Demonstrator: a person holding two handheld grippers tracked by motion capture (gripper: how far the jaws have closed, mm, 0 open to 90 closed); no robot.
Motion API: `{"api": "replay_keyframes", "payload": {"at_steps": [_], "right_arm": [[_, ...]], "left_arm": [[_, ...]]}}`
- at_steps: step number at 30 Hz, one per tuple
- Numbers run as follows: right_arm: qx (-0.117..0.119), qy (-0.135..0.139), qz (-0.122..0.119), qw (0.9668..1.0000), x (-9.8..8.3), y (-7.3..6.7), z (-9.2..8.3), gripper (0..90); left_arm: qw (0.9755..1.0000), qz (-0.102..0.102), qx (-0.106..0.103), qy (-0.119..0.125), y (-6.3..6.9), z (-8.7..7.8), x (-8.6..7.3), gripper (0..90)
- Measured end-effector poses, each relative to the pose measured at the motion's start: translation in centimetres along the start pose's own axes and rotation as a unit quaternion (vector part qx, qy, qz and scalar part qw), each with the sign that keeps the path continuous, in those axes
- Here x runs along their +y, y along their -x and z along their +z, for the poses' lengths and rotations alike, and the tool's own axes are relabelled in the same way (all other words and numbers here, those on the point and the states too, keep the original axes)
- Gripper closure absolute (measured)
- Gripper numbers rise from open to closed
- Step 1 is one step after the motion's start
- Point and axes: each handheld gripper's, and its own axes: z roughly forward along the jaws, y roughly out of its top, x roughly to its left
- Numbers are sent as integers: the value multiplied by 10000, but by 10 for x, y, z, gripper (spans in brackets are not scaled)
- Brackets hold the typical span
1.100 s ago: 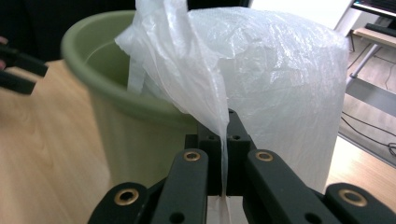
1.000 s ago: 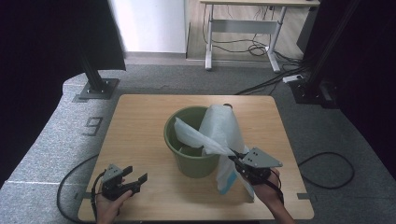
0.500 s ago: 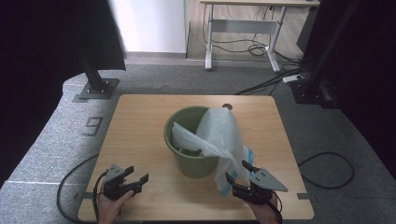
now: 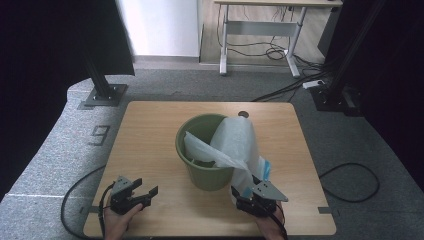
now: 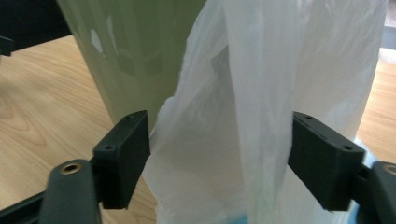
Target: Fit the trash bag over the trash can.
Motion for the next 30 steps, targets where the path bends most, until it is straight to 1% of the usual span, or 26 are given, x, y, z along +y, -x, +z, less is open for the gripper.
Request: {"api": "replay_keyframes", "payload": {"at_steps": [1, 2, 3, 4, 6, 7, 8, 9, 10, 11, 12, 13, 14, 15, 19, 20, 21, 22, 23, 24, 25, 26, 27, 28, 29, 30], "right_arm": [[6, -29, -13, 10000, -1, 1, 2, 336], [6, -29, -13, 10000, -1, 1, 2, 336], [87, -40, -87, 9999, -1, 2, 4, 513], [164, -44, -148, 9997, -1, 3, 5, 565], [82, -21, -292, 9995, -1, 4, 5, 679], [46, 26, -327, 9995, 0, 5, 4, 723], [46, 26, -327, 9995, 0, 5, 4, 723], [8, 64, -346, 9994, 0, 7, 2, 761], [-76, 130, -391, 9991, 3, 14, -2, 825], [-95, 155, -400, 9990, 4, 16, -5, 849], [-95, 155, -400, 9990, 4, 16, -5, 849], [-146, 251, -423, 9987, 8, 24, -12, 878], [-146, 251, -423, 9987, 8, 24, -12, 878], [-172, 322, -445, 9983, 11, 30, -18, 882], [-169, 499, -443, 9976, 22, 43, -30, 883], [-147, 554, -424, 9975, 25, 45, -31, 883], [-136, 581, -421, 9973, 29, 47, -33, 884], [-136, 581, -421, 9973, 29, 47, -33, 884], [-96, 602, -455, 9971, 35, 49, -33, 883], [-96, 602, -455, 9971, 35, 49, -33, 883], [-49, 580, -513, 9970, 41, 50, -32, 884], [-49, 580, -513, 9970, 41, 50, -32, 884], [-15, 574, -596, 9966, 47, 49, -31, 884], [-15, 574, -596, 9966, 47, 49, -31, 884], [17, 590, -676, 9960, 56, 48, -32, 884], [29, 588, -698, 9958, 60, 47, -32, 884]], "left_arm": [[10000, 5, -11, 0, 0, 0, 0, 240], [10000, 5, -11, 0, 0, 0, 0, 240], [10000, -10, -45, 0, 1, 0, 1, 239], [10000, -10, -45, 0, 1, 0, 1, 239], [9999, -21, -120, 23, 3, -2, 3, 239], [9999, 6, -119, 41, 5, -3, 5, 240], [9999, 6, -119, 41, 5, -3, 5, 241], [9999, 38, -123, 56, 8, -4, 7, 245], [9998, 149, -98, 42, 12, -6, 10, 247], [9997, 230, -68, 38, 16, -7, 13, 247], [9997, 230, -68, 38, 16, -7, 13, 248], [9993, 361, -67, 72, 22, -10, 18, 249], [9993, 361, -67, 72, 22, -10, 18, 249], [9991, 398, -84, 152, 28, -15, 24, 249], [9987, 407, -96, 284, 40, -26, 38, 260], [9987, 407, -96, 284, 40, -26, 38, 260], [9982, 464, -108, 368, 48, -32, 46, 260], [9982, 464, -108, 368, 48, -32, 46, 260], [9978, 491, -114, 435, 54, -36, 56, 260], [9978, 491, -114, 435, 54, -36, 56, 261], [9977, 477, -78, 476, 61, -38, 67, 263], [9977, 477, -78, 476, 61, -38, 67, 263], [9977, 469, 0, 487, 68, -40, 79, 264], [9977, 469, 0, 487, 68, -40, 79, 267], [9977, 453, 125, 498, 76, -40, 90, 272], [9976, 462, 125, 501, 80, -40, 95, 273]]}}
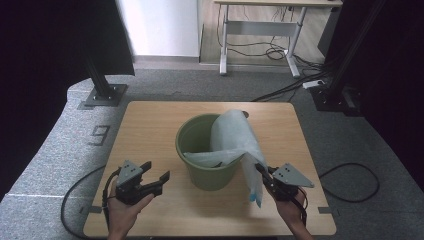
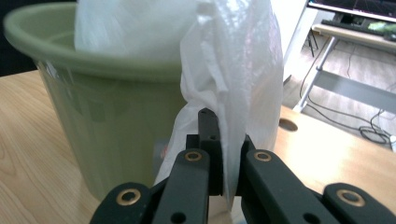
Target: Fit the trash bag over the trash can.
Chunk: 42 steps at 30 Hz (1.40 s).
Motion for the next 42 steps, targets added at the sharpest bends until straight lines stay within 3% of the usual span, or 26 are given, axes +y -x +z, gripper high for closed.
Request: {"api": "replay_keyframes", "payload": {"at_steps": [7, 12, 18, 26, 33, 40, 42], "right_arm": [[50, 59, -100, 9999, 26, 0, 3, 883], [117, 12, -168, 9998, 33, -1, 6, 883], [163, 0, -174, 9997, 38, -3, 9, 882], [181, 9, -218, 9996, 43, -5, 10, 881], [187, 25, -171, 9997, 47, -3, 13, 881], [220, 49, -216, 9995, 48, -7, 14, 881], [228, 70, -189, 9995, 48, -7, 14, 880]], "left_arm": [[9990, 393, -165, -120, 25, 15, 21, 267], [9971, 664, -312, -192, 36, 27, 32, 267], [9954, 835, -426, -203, 47, 39, 43, 268], [9943, 899, -546, -176, 58, 50, 51, 279], [9917, 1041, -721, -236, 71, 61, 58, 283], [9906, 989, -920, -207, 78, 70, 64, 300], [9896, 1114, -883, -200, 83, 74, 67, 311]]}}
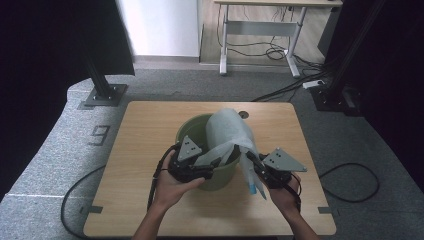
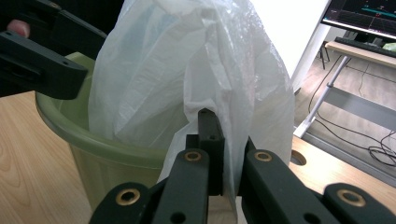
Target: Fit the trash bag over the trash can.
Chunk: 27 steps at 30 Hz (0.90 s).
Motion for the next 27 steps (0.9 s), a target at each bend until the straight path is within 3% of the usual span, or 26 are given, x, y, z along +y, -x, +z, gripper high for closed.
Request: {"api": "replay_keyframes", "payload": {"at_steps": [6, 8, 12, 19, 21, 27], "right_arm": [[-7, 19, 29, 10000, -2, 0, 0, 877], [-1, 27, 31, 10000, -2, 0, -1, 876], [4, 37, 32, 10000, -2, 0, -2, 868], [38, 23, 80, 10000, -7, 2, -4, 851], [102, 7, 108, 9999, -11, 3, -6, 851], [61, 40, 157, 9999, -15, 7, -13, 851]], "left_arm": [[10000, 32, -32, -79, 2, 10, -1, 343], [9999, 67, 32, -84, 3, 13, -2, 392], [9999, 47, 78, -87, 1, 17, -1, 549], [9996, -75, -254, -129, -4, 19, 1, 851], [9995, -154, -239, -117, -7, 15, 1, 891], [9995, -227, -187, -88, -13, 7, 1, 897]]}}
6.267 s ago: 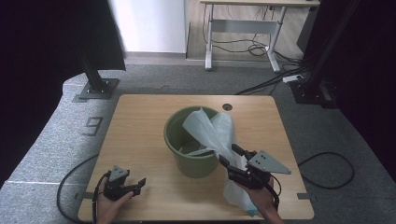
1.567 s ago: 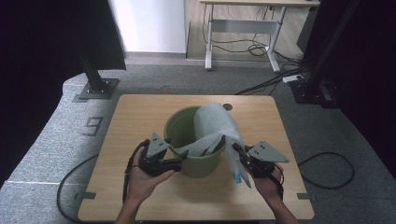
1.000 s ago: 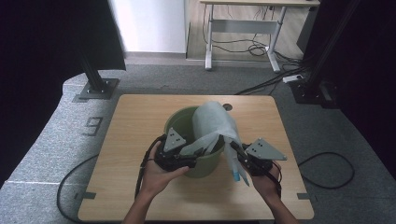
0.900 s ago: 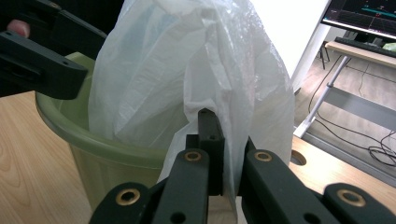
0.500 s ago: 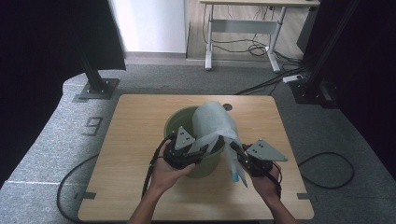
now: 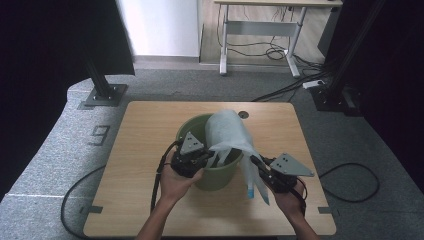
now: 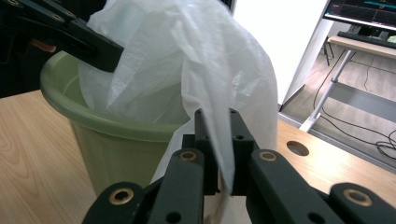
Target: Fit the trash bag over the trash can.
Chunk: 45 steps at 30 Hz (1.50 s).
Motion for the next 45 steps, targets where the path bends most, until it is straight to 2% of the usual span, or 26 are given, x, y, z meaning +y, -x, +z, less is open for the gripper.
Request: {"api": "replay_keyframes", "payload": {"at_steps": [2, 3, 5, 6, 7, 8, 9, 10, 12, 15, 17, 19, 20, 25, 26, 29, 33, 35, 41, 42, 45], "right_arm": [[50, 51, 0, 10000, 0, -1, -3, 830], [139, 122, -18, 9998, 0, -4, -6, 721], [129, 240, 12, 9996, 1, -7, -10, 574], [129, 240, 12, 9996, 1, -7, -10, 574], [184, 397, 46, 9990, 2, -9, -18, 506], [225, 446, 73, 9987, 3, -10, -21, 489], [290, 508, 101, 9982, 4, -10, -25, 475], [362, 580, 132, 9976, 6, -10, -29, 464], [495, 737, 192, 9959, 9, -10, -38, 441], [528, 836, 209, 9949, 12, -8, -45, 434], [497, 888, 343, 9942, 13, 0, -52, 433], [476, 884, 398, 9942, 12, 4, -53, 432], [434, 835, 579, 9939, 8, 12, -55, 432], [295, 680, 687, 9949, -2, 22, -51, 430], [228, 546, 793, 9951, -8, 29, -45, 428], [178, 416, 860, 9953, -16, 34, -37, 423], [238, 260, 963, 9947, -29, 39, -23, 378], [290, 188, 984, 9946, -36, 40, -18, 366], [393, 98, 979, 9944, -51, 39, -10, 340], [482, 39, 1020, 9936, -56, 39, -6, 318], [507, 3, 1073, 9929, -61, 38, -2, 284]], "left_arm": [[10000, 3, 29, -8, -2, -2, 0, 897], [10000, 12, 65, -17, -4, -4, 0, 897], [9999, -27, 161, -21, -11, -10, -3, 898], [9999, -27, 161, -21, -11, -10, -3, 898], [9998, -51, 213, -34, -15, -13, -5, 897], [9996, -95, 278, -51, -22, -19, -8, 898], [9996, -95, 278, -51, -22, -19, -8, 897], [9992, -170, 364, -58, -29, -25, -12, 897], [9987, -229, 460, -53, -35, -29, -15, 897], [9981, -285, 546, -53, -40, -32, -19, 897], [9972, -381, 638, -46, -48, -35, -23, 897], [9970, -405, 653, -37, -50, -36, -24, 897], [9964, -465, 709, -31, -55, -38, -26, 897], [9951, -583, 802, 16, -64, -42, -28, 897], [9943, -640, 847, 48, -68, -44, -29, 897], [9938, -675, 881, 66, -71, -46, -30, 897], [9922, -799, 948, 134, -81, -50, -32, 897], [9906, -916, 997, 168, -89, -51, -33, 896], [9882, -1065, 1087, 180, -102, -52, -34, 896], [9868, -1136, 1133, 198, -107, -53, -35, 895], [9856, -1224, 1144, 239, -112, -54, -37, 895]]}}
